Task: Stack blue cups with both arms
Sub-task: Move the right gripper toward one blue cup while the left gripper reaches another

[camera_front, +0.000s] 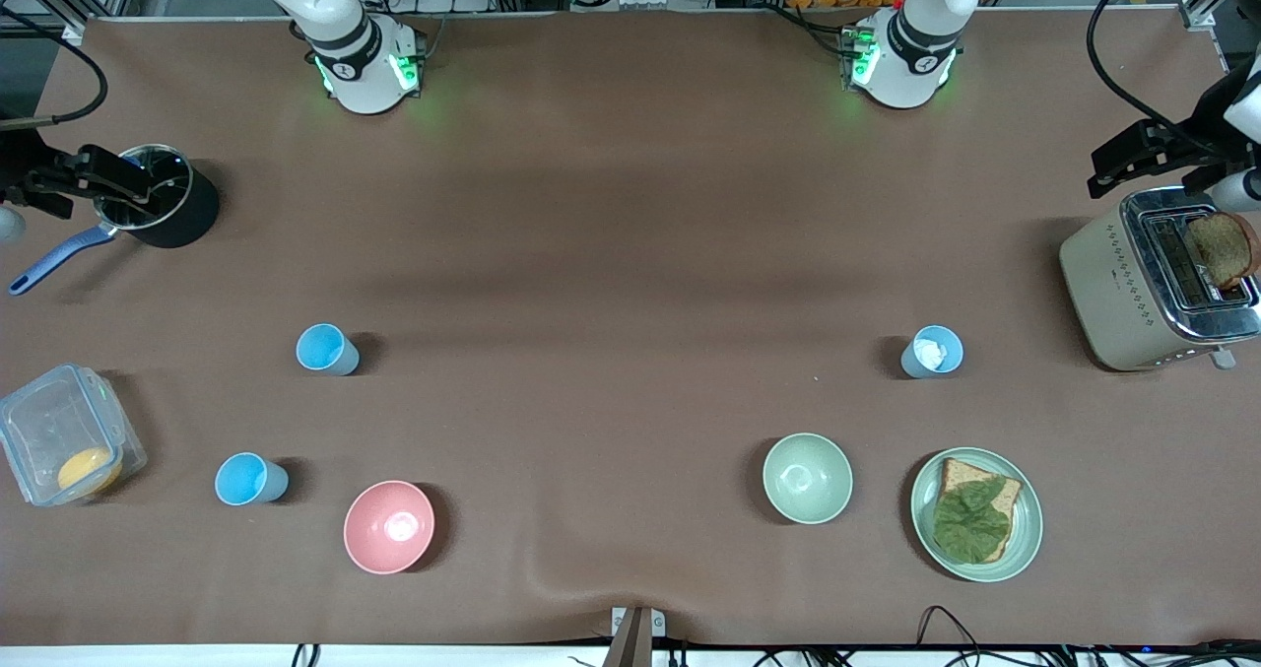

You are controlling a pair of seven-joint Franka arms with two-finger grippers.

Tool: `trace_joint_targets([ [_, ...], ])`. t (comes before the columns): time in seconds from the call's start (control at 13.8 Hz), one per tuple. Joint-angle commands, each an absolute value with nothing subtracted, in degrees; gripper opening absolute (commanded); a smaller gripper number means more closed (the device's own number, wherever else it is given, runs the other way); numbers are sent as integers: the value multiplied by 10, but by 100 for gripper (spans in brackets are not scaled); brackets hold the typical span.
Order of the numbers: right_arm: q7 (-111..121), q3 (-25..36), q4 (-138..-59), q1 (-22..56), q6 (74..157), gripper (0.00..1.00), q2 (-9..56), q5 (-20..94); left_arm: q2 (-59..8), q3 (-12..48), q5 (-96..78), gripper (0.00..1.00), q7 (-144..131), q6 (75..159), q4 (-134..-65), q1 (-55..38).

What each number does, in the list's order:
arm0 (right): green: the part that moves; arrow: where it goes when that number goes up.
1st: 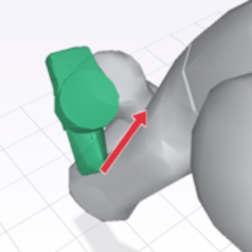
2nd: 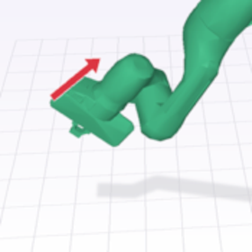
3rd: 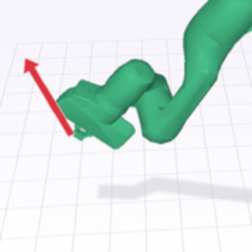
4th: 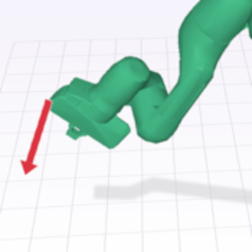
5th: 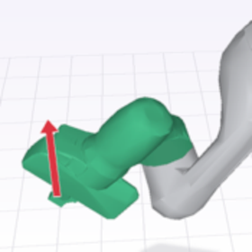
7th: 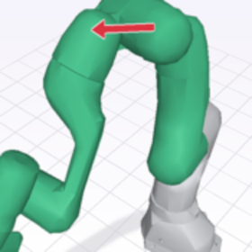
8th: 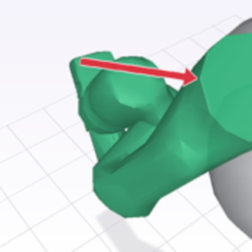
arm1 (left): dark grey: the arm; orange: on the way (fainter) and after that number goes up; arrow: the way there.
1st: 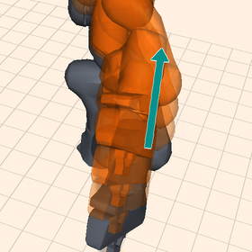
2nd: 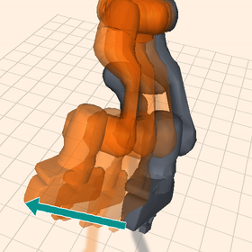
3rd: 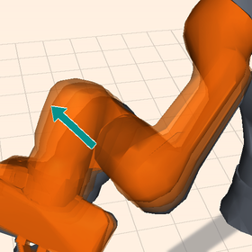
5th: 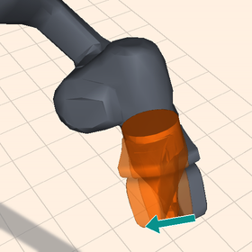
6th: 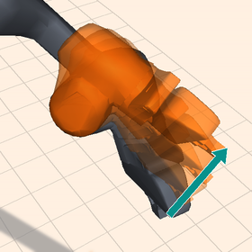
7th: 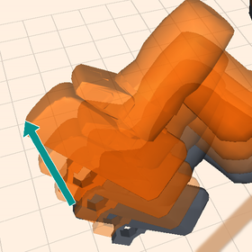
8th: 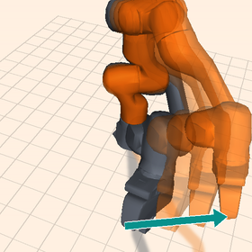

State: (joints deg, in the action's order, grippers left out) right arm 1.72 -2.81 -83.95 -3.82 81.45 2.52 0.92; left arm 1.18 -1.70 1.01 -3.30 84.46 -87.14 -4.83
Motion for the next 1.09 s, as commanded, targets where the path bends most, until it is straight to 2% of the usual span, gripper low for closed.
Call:
trace_joint_targets([
  [0.0,14,-41,-853,-52,814,100,11,8,15,-18,5,100,-39,839,-863,-47],
  [0.22,15,-41,-853,-52,816,100,16,8,4,-20,17,100,-40,835,-861,-45],
  [0.44,15,-40,-861,-53,816,100,27,7,-27,-20,23,100,-41,848,-890,-36],
  [0.65,14,-39,-889,-54,821,100,54,6,-25,-19,23,100,-41,957,-983,-30],
  [1.02,15,-35,-910,-55,865,100,166,-2,-27,-18,18,100,-41,1163,-1146,-14],
])
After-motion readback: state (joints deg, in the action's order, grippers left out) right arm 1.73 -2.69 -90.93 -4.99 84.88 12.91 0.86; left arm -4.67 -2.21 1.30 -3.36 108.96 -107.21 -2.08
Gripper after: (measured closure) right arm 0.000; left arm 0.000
